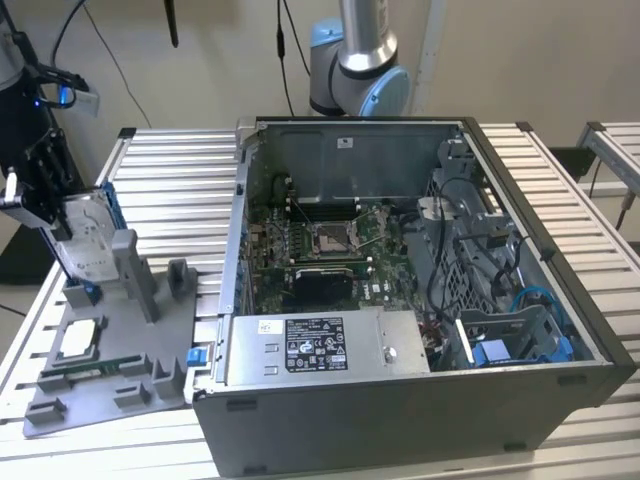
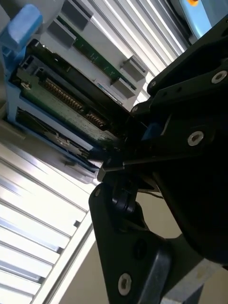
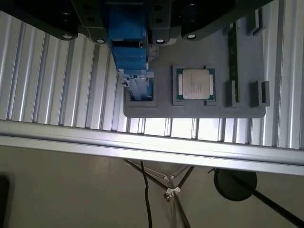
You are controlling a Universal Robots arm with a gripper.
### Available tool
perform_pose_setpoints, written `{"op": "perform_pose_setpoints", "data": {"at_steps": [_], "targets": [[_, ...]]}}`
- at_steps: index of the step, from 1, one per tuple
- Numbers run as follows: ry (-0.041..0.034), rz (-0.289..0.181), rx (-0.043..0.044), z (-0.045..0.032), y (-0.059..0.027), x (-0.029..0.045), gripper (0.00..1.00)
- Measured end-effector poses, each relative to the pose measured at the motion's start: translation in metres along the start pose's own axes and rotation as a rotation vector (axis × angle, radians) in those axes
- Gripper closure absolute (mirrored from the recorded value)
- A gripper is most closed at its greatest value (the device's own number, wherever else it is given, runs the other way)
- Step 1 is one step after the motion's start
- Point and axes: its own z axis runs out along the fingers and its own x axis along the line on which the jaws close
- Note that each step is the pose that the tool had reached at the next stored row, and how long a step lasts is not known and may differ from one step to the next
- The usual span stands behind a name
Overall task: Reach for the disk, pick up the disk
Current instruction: 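Pick up the disk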
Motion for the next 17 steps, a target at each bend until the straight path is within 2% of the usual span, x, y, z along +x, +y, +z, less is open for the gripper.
{"op": "perform_pose_setpoints", "data": {"at_steps": [6, 17], "targets": [[0.0001, 0.006, -0.0001, -0.0155, 0.0, -0.0003, 1.0], [0.0003, 0.006, 0.0, -0.0341, 0.0, -0.0005, 1.0]]}}
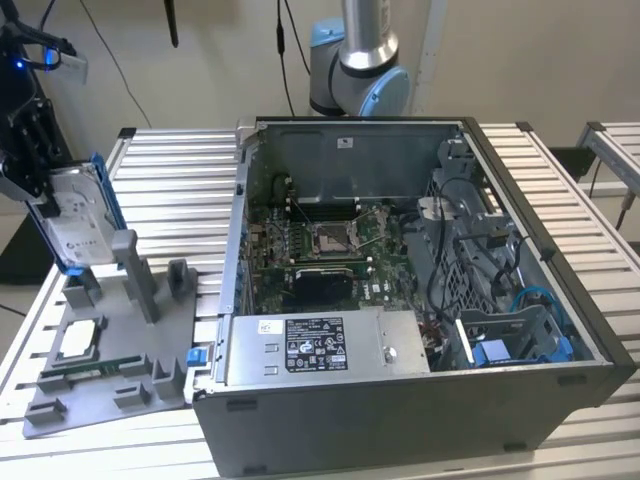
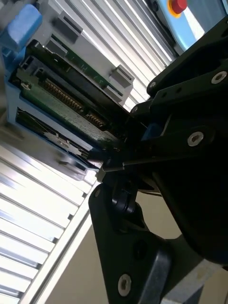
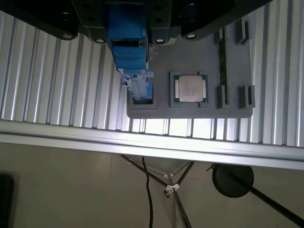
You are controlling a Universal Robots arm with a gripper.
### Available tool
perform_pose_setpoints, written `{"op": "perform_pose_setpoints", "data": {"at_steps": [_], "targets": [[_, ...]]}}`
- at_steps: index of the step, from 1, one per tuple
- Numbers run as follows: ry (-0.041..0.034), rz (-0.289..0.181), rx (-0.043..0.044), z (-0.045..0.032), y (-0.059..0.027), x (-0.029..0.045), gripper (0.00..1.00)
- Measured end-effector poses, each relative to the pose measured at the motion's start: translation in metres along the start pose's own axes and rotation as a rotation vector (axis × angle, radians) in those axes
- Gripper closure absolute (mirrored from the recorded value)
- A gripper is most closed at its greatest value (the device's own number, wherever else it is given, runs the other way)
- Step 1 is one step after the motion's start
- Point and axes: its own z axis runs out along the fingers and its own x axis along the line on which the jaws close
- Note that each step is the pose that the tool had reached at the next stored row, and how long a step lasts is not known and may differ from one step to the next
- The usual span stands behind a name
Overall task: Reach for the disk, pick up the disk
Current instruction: 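Pick up the disk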
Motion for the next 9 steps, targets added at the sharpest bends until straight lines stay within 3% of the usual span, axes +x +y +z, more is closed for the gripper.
{"op": "perform_pose_setpoints", "data": {"at_steps": [9], "targets": [[0.0016, 0.0, -0.0002, -0.0113, 0.0, -0.0002, 1.0]]}}
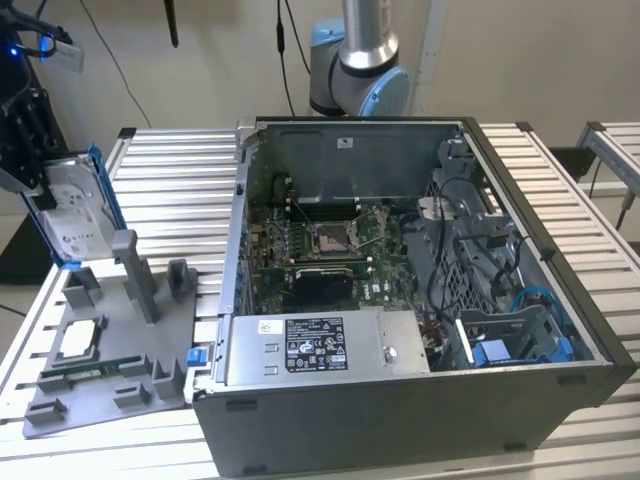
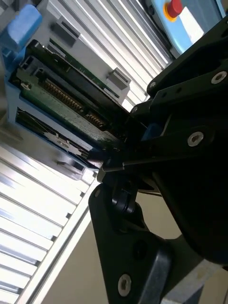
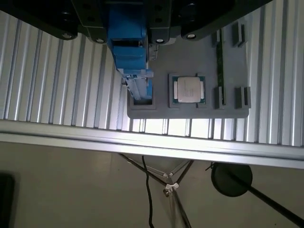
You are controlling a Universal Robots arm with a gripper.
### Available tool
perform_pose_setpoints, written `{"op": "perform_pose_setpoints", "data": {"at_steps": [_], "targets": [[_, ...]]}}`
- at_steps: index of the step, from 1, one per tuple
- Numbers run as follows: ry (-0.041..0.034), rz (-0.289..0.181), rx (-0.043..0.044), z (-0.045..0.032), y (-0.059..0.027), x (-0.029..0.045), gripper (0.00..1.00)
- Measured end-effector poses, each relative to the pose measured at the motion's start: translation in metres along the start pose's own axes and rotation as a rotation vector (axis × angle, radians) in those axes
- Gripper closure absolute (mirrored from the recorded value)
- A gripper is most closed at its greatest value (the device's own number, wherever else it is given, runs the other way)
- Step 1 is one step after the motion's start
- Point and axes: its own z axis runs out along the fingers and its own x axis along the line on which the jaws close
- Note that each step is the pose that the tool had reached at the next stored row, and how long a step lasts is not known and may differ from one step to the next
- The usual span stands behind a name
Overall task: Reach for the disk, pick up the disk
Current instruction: 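Pick up the disk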
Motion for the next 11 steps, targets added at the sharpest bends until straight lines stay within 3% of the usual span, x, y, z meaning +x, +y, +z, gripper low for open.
{"op": "perform_pose_setpoints", "data": {"at_steps": [11], "targets": [[0.0, 0.0, 0.0, -0.0264, 0.0, -0.0004, 1.0]]}}
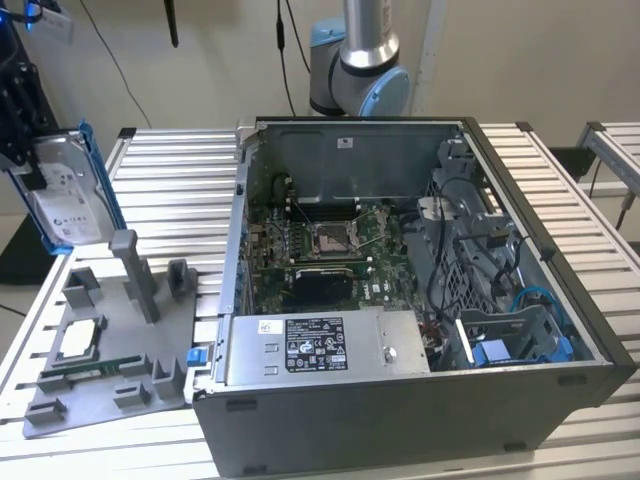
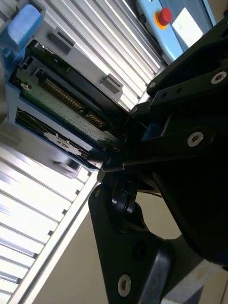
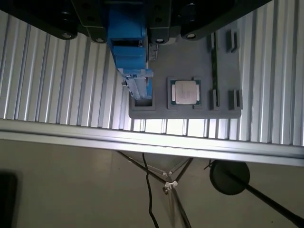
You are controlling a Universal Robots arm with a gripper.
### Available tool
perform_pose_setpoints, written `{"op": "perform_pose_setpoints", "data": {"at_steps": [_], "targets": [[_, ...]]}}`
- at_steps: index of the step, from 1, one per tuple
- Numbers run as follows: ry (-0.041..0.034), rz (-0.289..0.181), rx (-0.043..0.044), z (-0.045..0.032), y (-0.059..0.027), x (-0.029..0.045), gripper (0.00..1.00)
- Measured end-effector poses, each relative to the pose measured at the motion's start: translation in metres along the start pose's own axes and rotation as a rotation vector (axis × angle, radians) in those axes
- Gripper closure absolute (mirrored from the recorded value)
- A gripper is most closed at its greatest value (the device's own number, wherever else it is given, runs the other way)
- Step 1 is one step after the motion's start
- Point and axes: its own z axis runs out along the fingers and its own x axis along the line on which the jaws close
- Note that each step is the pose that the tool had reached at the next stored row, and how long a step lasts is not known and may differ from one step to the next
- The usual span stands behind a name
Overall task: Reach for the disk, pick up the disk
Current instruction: 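Pick up the disk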
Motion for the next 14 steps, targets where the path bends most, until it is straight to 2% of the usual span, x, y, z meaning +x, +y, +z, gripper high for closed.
{"op": "perform_pose_setpoints", "data": {"at_steps": [14], "targets": [[0.0001, 0.0, 0.0001, -0.0317, 0.0, -0.0005, 1.0]]}}
